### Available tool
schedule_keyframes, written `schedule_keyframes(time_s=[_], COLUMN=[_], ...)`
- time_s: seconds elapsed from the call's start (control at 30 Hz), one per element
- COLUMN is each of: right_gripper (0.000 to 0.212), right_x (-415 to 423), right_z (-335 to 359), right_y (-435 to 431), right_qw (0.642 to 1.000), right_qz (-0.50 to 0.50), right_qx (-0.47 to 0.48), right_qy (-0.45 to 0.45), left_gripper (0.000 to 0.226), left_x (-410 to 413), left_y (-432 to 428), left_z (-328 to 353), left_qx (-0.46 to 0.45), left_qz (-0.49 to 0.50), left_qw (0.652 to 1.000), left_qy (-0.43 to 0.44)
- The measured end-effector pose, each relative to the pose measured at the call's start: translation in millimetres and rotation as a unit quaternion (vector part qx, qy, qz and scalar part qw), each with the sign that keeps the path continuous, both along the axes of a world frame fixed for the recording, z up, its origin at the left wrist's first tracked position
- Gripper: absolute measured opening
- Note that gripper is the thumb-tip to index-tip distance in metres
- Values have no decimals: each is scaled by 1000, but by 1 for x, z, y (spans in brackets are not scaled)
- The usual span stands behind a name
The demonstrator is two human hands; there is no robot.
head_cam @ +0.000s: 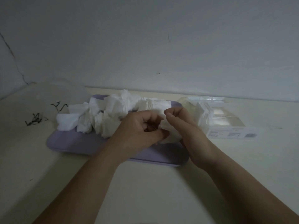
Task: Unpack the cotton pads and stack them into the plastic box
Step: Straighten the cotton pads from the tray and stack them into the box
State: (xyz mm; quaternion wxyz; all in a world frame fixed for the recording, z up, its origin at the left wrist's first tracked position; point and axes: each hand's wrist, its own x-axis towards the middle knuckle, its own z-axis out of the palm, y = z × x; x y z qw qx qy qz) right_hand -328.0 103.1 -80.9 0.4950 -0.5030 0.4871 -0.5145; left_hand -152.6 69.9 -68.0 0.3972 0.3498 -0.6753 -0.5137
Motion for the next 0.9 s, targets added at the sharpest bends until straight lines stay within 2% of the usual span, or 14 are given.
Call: schedule_keyframes(time_s=[0.13, 0.17, 0.23, 0.3, 0.43, 0.57, 0.7, 0.8, 0.9], right_gripper=[66, 64, 42, 24, 31, 30, 24, 19, 20], right_x=[-3, -2, 0, -1, -3, 2, 3, 1, 0], right_z=[0, 0, -3, -9, -13, -11, -14, -13, -15], right_y=[-2, -2, -4, -5, -7, -9, -9, -10, -13], right_qw=[998, 998, 999, 996, 973, 970, 964, 961, 961], right_qz=[27, 29, -2, -66, -198, -211, -206, -229, -238], right_qx=[-8, -16, -31, -44, -58, -57, -64, -78, -73], right_qy=[-49, -44, -7, 37, 105, 103, 154, 132, 119], left_gripper=[28, 28, 24, 25, 15, 16, 30, 44, 34], left_x=[9, 12, 20, 29, 47, 43, 31, 27, 27], left_y=[-8, -11, -15, -22, -34, -29, -27, -28, -29], left_z=[2, 3, 4, 2, -5, -11, -15, -18, -18], left_qx=[-6, 8, 21, -5, -111, -108, -134, -161, -201], left_qz=[54, 65, 71, 95, 178, 131, 142, 170, 172], left_qw=[999, 998, 997, 994, 952, 936, 919, 896, 875], left_qy=[1, 2, -14, -47, -222, -309, -341, -377, -405])
